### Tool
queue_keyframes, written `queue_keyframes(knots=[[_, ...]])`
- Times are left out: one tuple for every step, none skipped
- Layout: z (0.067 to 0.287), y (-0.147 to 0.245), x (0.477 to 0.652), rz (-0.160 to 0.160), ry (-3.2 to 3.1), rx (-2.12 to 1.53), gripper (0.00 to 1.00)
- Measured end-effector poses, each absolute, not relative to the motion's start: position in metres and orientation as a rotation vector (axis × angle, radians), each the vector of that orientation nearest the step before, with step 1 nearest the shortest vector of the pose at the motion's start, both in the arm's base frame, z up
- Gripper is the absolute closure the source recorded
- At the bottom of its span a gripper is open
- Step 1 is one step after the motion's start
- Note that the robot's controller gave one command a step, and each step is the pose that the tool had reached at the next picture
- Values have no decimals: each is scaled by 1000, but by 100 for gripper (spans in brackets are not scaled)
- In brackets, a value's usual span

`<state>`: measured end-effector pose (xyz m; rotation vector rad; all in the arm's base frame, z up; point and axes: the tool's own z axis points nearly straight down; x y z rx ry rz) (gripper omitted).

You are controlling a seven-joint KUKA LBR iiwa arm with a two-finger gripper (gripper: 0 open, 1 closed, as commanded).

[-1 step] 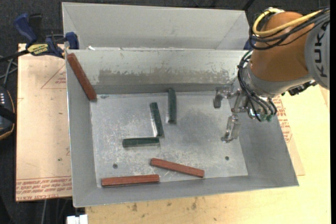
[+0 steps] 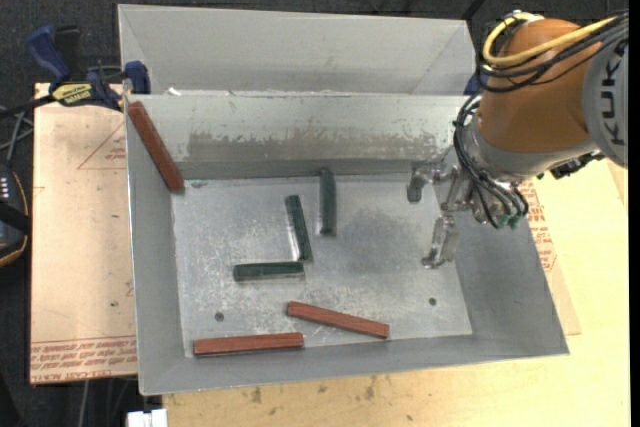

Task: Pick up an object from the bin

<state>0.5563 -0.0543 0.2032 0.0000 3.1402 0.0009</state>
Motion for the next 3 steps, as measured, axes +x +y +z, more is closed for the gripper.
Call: queue_keyframes(knots=[[176, -19, 602, -3, 3102, -440, 0], [147, 8, 618, 2, 3084, -581, 0], [136, 13, 631, 1, 3030, -812, 0]])
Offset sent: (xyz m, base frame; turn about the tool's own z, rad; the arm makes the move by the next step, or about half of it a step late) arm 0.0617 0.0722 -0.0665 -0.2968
